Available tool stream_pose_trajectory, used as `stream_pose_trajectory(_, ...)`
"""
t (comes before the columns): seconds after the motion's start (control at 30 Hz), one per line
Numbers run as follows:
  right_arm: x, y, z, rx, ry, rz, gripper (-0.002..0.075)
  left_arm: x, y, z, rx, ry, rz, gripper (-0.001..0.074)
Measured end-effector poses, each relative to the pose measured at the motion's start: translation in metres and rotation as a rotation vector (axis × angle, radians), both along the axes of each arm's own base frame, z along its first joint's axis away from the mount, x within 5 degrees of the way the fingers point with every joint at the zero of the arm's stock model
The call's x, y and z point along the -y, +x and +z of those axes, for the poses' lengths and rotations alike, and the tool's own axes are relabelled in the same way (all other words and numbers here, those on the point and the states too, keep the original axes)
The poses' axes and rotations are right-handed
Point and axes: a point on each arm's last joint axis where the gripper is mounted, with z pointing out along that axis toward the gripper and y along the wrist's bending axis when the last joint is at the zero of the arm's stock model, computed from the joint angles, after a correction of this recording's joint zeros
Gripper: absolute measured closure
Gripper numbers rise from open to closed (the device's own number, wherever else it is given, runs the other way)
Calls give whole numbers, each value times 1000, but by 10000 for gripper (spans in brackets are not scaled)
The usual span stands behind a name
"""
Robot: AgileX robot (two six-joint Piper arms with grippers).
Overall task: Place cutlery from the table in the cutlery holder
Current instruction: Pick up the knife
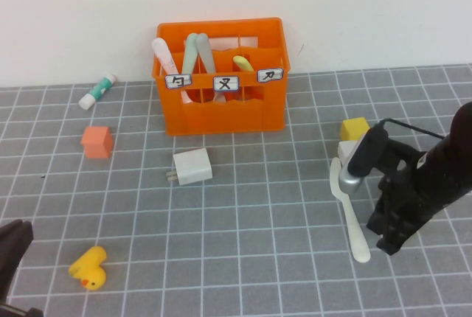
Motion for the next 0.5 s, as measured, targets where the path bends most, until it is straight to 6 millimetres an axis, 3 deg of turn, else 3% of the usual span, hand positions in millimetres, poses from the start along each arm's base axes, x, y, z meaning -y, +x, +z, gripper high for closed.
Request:
stream_pose_trajectory(0.2, -5, 3, -3, -11, 61, 20, 726, 0, 0, 0, 2, 0, 1, 736)
stream_pose_trajectory(0.5, -30, 7, -3, -22, 334, 44, 726, 0, 0, 0, 2, 0, 1, 736)
